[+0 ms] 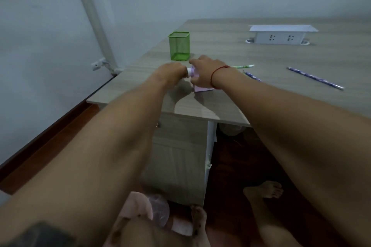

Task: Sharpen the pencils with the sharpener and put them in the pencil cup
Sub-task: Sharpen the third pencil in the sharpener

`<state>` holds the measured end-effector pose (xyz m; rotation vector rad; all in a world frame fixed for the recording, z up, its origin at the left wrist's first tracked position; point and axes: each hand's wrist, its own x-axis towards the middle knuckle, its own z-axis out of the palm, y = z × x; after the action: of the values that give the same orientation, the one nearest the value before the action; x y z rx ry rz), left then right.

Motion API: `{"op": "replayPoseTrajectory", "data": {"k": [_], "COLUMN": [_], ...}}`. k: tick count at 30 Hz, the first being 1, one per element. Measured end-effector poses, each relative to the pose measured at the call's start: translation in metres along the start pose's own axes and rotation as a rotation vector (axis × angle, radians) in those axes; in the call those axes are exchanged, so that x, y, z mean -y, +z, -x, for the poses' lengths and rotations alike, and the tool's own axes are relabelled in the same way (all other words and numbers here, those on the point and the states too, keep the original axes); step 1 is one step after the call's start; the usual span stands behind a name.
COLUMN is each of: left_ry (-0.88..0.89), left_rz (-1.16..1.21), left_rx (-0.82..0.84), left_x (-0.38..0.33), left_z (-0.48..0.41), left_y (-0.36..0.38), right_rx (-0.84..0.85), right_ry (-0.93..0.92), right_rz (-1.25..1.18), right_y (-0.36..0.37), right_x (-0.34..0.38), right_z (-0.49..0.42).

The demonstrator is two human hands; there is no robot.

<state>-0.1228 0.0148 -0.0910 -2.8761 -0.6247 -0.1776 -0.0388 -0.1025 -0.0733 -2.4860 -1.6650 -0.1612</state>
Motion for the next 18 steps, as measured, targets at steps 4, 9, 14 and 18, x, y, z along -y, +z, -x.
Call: {"op": "replayPoseTrajectory", "data": {"k": [4, 9, 14, 18], "left_ry": [0.141, 0.154, 0.166, 0.134], "left_rz": [-0.145, -0.156, -0.179, -0.126], "left_rx": [-0.088, -0.212, -0.279, -0.327], "left_x": [0.008, 0.009, 0.002, -0.007], "left_z": [-0.008, -0.006, 0.001, 0.022], "left_y": [-0.012, -0.016, -0.036, -0.038], "right_rx": [0.043, 0.08, 0.084, 0.073], "right_ry": [0.019, 0.003, 0.053, 0.07], "right_rz": [0.028, 0.09, 0.054, 0.08], "right_y": [-0.003, -0.008, -0.01, -0.009], "right_x": [-0.001, 0.0, -0.004, 0.001], "right_z": [0.002, 0.006, 0.006, 0.006]}}
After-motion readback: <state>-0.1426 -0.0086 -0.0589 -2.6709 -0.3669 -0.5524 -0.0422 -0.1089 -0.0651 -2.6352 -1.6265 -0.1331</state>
